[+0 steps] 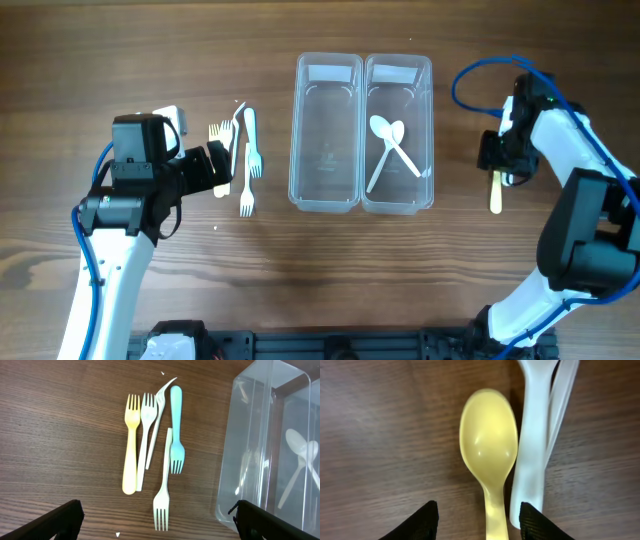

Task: Pack container
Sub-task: 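Lower the right gripper onto the yellow spoon and grasp it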

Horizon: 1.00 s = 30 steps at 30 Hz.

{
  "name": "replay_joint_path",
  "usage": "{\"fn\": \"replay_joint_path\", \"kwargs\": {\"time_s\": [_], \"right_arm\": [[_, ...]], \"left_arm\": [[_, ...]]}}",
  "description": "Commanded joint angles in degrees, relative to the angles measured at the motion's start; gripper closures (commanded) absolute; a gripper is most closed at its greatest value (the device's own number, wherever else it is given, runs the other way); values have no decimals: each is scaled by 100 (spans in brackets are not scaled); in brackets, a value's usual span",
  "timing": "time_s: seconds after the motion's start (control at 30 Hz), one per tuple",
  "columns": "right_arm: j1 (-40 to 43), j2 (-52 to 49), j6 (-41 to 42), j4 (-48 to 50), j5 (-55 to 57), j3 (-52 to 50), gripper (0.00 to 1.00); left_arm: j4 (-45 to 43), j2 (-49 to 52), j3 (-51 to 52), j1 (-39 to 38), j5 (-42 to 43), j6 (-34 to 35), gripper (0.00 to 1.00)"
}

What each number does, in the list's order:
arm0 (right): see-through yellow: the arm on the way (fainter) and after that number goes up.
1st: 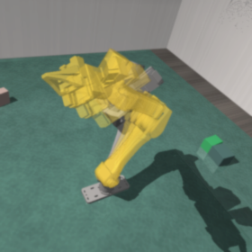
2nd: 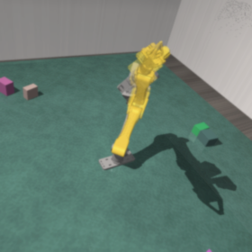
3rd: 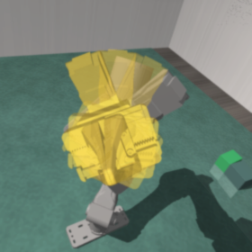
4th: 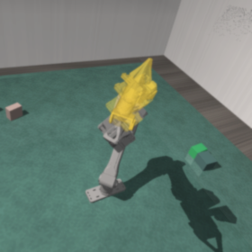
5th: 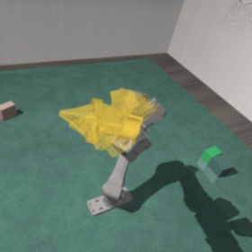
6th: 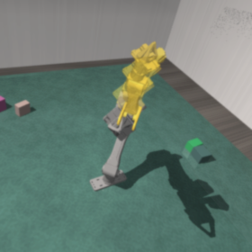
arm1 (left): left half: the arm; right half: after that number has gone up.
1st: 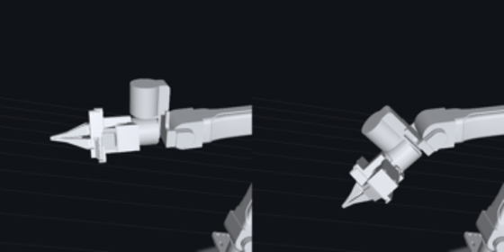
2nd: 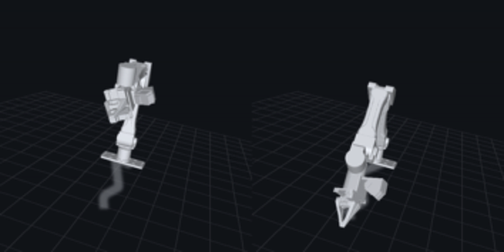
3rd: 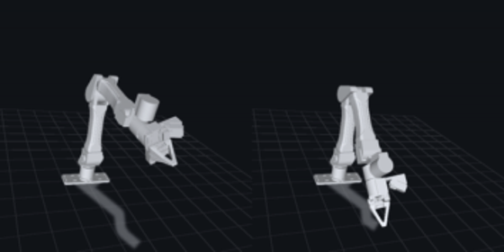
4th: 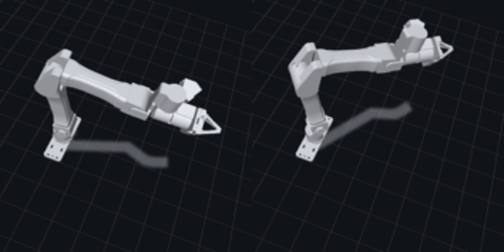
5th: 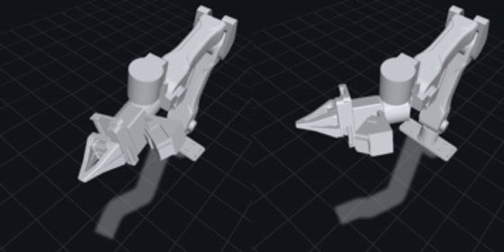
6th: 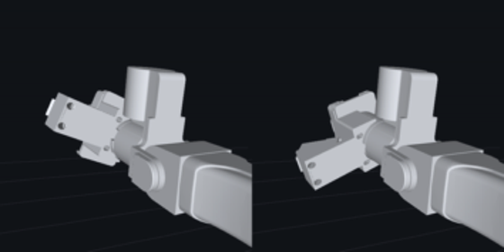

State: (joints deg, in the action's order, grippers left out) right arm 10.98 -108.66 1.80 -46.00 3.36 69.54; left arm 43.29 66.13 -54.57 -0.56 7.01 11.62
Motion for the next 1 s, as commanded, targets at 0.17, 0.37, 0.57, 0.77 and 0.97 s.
{"fn": "replay_joint_path", "kwargs": {"time_s": [0.17,0.37,0.57,0.77,0.97], "right_arm": [[31,-66,142,216,114,-256,61],[31,-66,160,221,4,-256,73],[31,-66,214,229,-7,-256,73],[28,-116,-286,313,90,-256,77],[24,-323,-378,341,70,-256,83]], "left_arm": [[-13,33,-116,46,87,-90,0],[-13,33,-116,46,90,-90,0],[-13,33,-116,46,87,-90,0],[-13,33,-116,46,90,-90,0],[-11,33,-116,46,87,-90,0]]}}
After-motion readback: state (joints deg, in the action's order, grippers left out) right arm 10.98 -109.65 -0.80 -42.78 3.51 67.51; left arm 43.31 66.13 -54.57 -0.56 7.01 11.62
